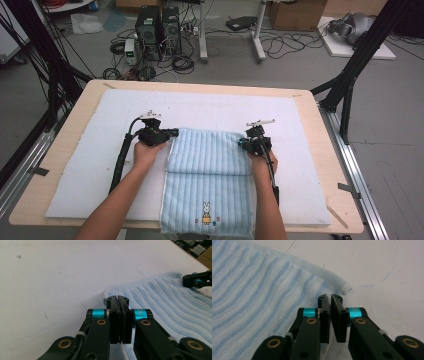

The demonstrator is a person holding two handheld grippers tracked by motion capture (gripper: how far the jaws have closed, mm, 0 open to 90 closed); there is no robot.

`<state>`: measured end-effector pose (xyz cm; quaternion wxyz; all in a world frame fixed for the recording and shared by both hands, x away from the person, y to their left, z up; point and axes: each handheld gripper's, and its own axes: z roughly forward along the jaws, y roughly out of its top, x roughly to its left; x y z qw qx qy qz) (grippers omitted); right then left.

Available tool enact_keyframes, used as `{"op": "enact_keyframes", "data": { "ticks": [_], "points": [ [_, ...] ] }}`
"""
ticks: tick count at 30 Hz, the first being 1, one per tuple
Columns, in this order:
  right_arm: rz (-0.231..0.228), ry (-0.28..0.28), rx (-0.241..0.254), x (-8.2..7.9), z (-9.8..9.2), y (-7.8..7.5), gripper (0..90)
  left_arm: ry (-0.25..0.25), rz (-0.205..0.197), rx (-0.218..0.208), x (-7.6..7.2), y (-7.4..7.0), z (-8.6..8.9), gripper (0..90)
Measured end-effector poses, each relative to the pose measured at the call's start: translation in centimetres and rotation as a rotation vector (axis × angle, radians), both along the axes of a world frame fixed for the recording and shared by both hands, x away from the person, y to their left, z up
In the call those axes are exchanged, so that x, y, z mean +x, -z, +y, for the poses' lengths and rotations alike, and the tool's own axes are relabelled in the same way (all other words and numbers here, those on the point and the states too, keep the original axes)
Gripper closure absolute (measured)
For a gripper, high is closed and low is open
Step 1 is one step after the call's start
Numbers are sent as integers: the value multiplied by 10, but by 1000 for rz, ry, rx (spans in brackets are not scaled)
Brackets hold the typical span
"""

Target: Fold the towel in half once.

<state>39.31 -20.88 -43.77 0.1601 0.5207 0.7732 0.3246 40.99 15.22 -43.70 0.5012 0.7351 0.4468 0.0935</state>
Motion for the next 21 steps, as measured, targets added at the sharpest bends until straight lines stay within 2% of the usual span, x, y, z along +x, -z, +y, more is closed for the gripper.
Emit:
{"op": "enact_keyframes", "data": {
  "ticks": [2, 4, 6, 8, 11, 14, 17, 21],
  "points": [
    [-22, 0, -23, 0, 1, -2, 869, -13, -6, -47, 0, -5, 4, 881],
    [-60, 6, 2, 0, -1, -7, 868, -28, -22, -78, 1, -11, 8, 881],
    [-86, 14, 49, -1, -3, -13, 868, -29, -4, -108, 2, -16, 13, 881],
    [-103, 4, 72, -4, -5, -19, 868, -20, -2, -152, 0, -20, 16, 881],
    [-105, -31, 94, -9, -7, -24, 868, 10, 4, -150, -3, -24, 18, 881],
    [-107, -58, 128, -17, -9, -29, 868, 37, 8, -168, -11, -30, 20, 881],
    [-115, -78, 146, -27, -10, -35, 868, 76, 4, -204, -22, -35, 21, 881],
    [-137, -84, 164, -45, -17, -41, 868, 114, -10, -205, -40, -39, 24, 881]
  ]
}}
